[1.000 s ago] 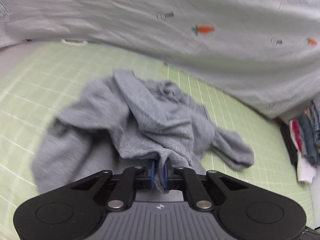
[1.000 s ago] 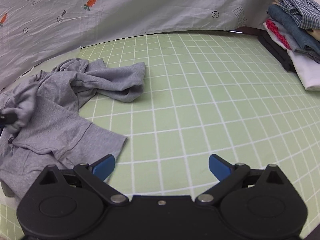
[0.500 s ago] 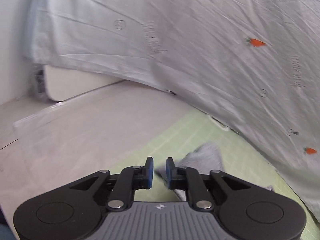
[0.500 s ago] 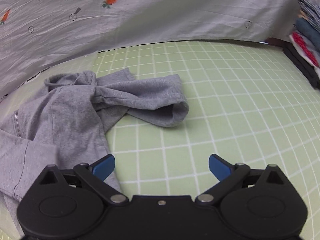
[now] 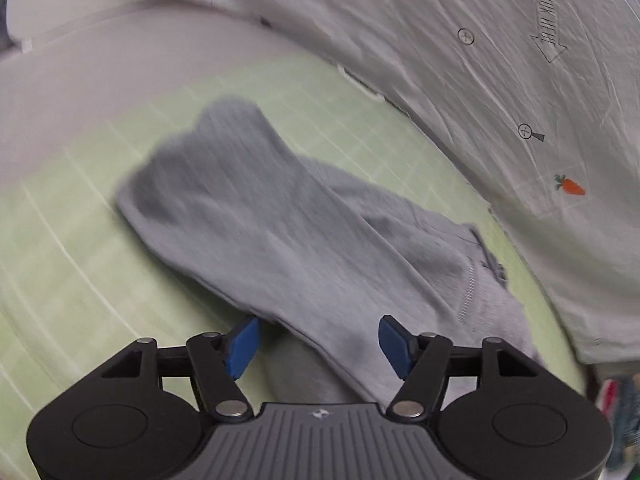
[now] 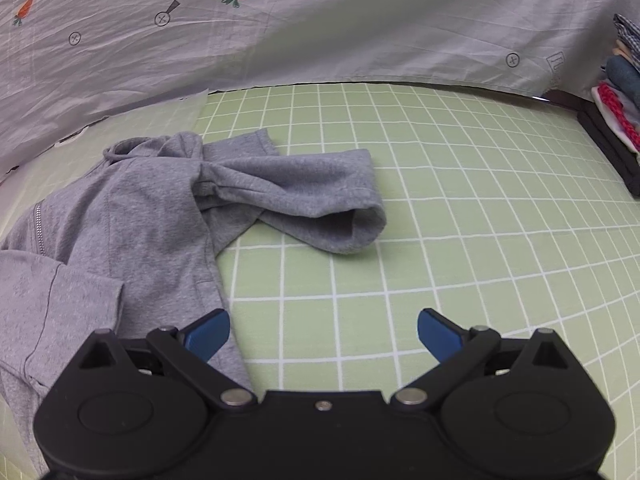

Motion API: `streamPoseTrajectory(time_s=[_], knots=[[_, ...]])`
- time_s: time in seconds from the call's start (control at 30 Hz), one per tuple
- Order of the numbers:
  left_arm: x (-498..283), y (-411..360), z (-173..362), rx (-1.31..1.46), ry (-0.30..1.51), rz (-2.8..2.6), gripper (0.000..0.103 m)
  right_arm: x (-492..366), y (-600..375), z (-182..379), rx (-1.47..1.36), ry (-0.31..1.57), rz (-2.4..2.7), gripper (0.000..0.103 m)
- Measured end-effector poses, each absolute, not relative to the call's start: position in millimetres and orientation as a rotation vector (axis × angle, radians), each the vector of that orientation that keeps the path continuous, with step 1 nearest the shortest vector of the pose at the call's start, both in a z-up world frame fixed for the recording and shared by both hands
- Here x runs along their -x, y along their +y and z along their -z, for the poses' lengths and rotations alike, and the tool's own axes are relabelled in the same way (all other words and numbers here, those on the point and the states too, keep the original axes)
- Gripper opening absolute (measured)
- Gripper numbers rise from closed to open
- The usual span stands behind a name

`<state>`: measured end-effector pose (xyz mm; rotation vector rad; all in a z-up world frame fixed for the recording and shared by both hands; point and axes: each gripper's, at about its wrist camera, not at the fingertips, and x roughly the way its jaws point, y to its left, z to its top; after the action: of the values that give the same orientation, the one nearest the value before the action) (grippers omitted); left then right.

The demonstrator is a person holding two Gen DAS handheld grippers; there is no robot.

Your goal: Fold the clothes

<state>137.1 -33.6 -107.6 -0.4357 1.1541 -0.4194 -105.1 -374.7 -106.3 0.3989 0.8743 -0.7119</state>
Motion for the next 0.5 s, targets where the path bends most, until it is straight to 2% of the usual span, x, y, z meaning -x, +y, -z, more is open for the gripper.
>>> streamPoseTrajectory(time_s=[0.17,0.23,0.27,0.3,0.33,0.4,0.5], knots=[[-142,-53,118,0.396,1.163,0.392,0.066,121,-386,110,-0.423,0.872,0.742,0.102],[-146,-56,121,0.41,1.168,0.371,0.063,125,-392,114,-0.434,0.877,0.754,0.102],[-147,-57,121,0.414,1.163,0.359,0.052,127,-395,116,-0.439,0.879,0.761,0.102],[-148,-56,121,0.41,1.156,0.347,0.034,127,-398,117,-0.442,0.879,0.766,0.102],[-149,-55,119,0.398,1.15,0.34,0.025,127,-400,117,-0.443,0.878,0.77,0.102],[-148,-49,113,0.395,1.118,0.337,0.012,128,-404,118,-0.445,0.876,0.777,0.102],[-149,-38,98,0.398,1.05,0.323,0.01,128,-406,119,-0.446,0.874,0.779,0.102]])
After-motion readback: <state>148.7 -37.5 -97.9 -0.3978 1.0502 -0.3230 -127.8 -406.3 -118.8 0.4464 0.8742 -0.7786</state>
